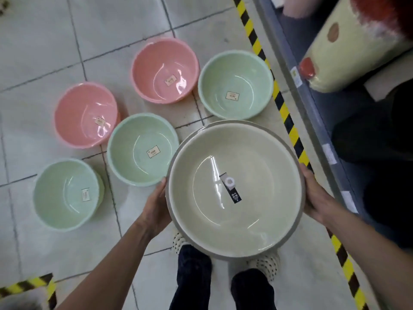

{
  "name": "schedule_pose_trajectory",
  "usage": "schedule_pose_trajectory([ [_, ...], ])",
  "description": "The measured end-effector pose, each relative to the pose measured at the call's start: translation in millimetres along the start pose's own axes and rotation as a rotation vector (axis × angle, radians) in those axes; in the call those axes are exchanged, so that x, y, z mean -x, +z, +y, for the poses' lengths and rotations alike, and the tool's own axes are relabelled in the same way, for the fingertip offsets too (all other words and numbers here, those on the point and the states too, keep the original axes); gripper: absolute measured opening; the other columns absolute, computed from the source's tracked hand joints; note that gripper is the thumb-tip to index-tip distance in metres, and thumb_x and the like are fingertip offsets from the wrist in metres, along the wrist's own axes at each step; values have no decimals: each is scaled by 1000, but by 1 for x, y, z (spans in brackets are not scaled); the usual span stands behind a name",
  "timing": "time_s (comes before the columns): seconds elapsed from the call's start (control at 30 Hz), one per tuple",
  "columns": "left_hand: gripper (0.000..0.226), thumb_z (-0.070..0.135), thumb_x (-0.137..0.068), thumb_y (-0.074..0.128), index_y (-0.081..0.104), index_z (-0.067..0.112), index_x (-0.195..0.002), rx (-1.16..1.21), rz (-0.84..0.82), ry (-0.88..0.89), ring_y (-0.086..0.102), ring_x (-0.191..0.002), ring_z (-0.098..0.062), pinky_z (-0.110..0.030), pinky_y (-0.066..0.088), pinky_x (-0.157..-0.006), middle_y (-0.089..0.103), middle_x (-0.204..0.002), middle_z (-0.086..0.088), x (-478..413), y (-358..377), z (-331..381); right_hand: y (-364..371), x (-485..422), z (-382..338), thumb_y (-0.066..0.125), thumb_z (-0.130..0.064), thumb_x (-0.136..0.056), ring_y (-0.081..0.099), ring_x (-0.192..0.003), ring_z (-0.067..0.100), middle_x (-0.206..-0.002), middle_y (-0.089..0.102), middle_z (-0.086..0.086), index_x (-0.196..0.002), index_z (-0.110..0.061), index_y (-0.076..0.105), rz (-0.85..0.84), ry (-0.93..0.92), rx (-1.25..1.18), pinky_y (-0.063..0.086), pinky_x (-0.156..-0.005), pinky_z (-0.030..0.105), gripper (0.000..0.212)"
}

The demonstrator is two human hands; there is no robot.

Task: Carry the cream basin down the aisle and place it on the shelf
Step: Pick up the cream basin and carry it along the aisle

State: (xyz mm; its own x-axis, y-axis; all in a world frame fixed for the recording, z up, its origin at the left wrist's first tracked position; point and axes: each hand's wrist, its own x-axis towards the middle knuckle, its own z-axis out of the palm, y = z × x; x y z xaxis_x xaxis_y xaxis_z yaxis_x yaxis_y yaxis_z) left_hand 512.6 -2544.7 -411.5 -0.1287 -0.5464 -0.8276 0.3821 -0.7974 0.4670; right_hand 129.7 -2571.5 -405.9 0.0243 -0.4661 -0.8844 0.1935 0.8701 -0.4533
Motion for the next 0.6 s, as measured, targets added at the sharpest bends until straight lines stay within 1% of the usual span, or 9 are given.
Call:
schedule_pose_trajectory([
  [0.07,56,49,-105,37,63,13,-140,82,51,53,69,-111,-32,-49,54,-96,70,-129,-16,18,-20,15,36,-1,-24,43,-65,-99,76,-87,12,-106,81,1,-119,-25,74,-30,7,66,52,-82,38,54],
  [0.2,51,45,-106,38,68,15,-135,240,101,133,71,-110,-30,-48,58,-95,73,-124,-13,41,-69,36,118,-7,-63,44,-62,-99,75,-78,10,-91,80,-2,-108,-23,74,-62,17,178,51,-78,36,50],
  [0.27,51,46,-103,42,68,16,-135,330,129,146,71,-111,-30,-46,60,-93,72,-127,-13,49,-95,48,161,-12,-78,46,-61,-99,74,-79,11,-91,80,-1,-107,-23,75,-95,16,233,51,-78,36,49],
  [0.37,58,51,-98,50,63,15,-141,374,179,143,63,-124,-36,-49,55,-101,63,-141,-19,57,-136,66,221,-21,-91,48,-61,-98,76,-83,13,-100,81,2,-107,-23,77,-130,26,297,52,-84,37,49],
  [0.43,72,57,-87,64,61,12,-143,397,224,153,58,-131,-38,-52,51,-106,59,-145,-22,60,-163,78,261,-23,-98,56,-69,-89,77,-85,14,-105,81,3,-100,-27,82,-152,13,326,53,-88,39,51],
  [0.5,79,61,-81,71,61,13,-143,394,262,172,54,-136,-40,-55,45,-112,57,-147,-22,60,-187,90,297,-25,-100,70,-80,-60,77,-83,11,-100,82,0,-87,-32,85,-176,-13,345,54,-86,38,58],
  [0.53,73,60,-85,66,62,14,-141,392,272,180,54,-136,-40,-55,44,-113,58,-146,-22,57,-197,96,312,-28,-99,73,-83,-47,77,-85,11,-101,82,-1,-86,-34,85,-186,-16,345,54,-85,38,64],
  [0.57,65,58,-90,58,65,15,-138,390,278,182,56,-133,-38,-54,45,-111,61,-144,-21,54,-207,101,324,-34,-98,73,-84,-45,78,-88,11,-105,81,-1,-88,-36,85,-184,-19,333,54,-86,39,65],
  [0.6,59,57,-93,52,70,17,-133,385,289,180,61,-128,-36,-51,48,-106,65,-139,-19,50,-217,107,335,-40,-97,70,-83,-55,78,-92,13,-109,80,-1,-93,-36,85,-180,-20,316,54,-88,41,62],
])
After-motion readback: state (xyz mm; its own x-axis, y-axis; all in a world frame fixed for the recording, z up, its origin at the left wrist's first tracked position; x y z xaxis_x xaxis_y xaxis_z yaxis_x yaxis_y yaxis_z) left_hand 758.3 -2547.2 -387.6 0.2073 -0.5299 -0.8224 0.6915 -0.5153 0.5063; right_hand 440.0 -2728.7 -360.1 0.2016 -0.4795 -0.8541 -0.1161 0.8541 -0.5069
